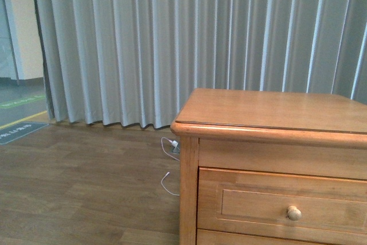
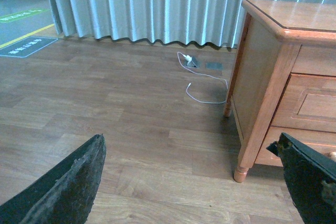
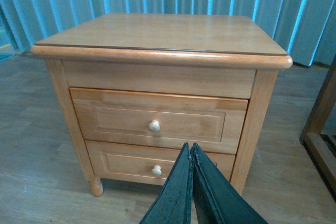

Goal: Put charger into drawer

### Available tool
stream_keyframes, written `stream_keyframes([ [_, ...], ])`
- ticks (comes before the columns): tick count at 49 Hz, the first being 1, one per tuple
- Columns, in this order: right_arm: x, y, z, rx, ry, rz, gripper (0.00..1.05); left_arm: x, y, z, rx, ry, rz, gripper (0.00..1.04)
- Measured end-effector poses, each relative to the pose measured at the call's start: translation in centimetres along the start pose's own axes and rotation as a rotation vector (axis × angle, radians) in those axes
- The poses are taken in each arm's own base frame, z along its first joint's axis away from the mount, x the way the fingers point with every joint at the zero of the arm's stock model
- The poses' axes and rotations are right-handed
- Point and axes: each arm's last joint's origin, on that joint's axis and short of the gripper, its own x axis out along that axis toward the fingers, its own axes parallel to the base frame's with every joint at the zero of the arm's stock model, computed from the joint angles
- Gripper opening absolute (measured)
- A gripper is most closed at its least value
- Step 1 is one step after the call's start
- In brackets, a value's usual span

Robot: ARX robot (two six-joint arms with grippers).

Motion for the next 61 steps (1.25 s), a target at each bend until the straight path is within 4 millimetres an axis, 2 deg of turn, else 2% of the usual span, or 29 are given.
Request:
stream_keyframes([
  [17,0.0,0.0,-0.9,0.0,-0.001,-0.001,0.02,0.0,0.0,0.0,0.0,0.0,-0.001,0.99],
  [23,0.0,0.0,-1.9,0.0,-0.002,-0.001,0.02,0.0,0.0,0.0,0.0,0.0,0.0,0.99],
  [42,0.0,0.0,-1.9,-0.001,-0.003,-0.001,0.02,0.0,0.0,0.0,0.0,0.0,-0.001,0.99],
  [61,0.0,0.0,-1.9,0.0,-0.003,-0.001,0.68,0.0,0.0,0.0,0.0,0.0,-0.001,0.99],
])
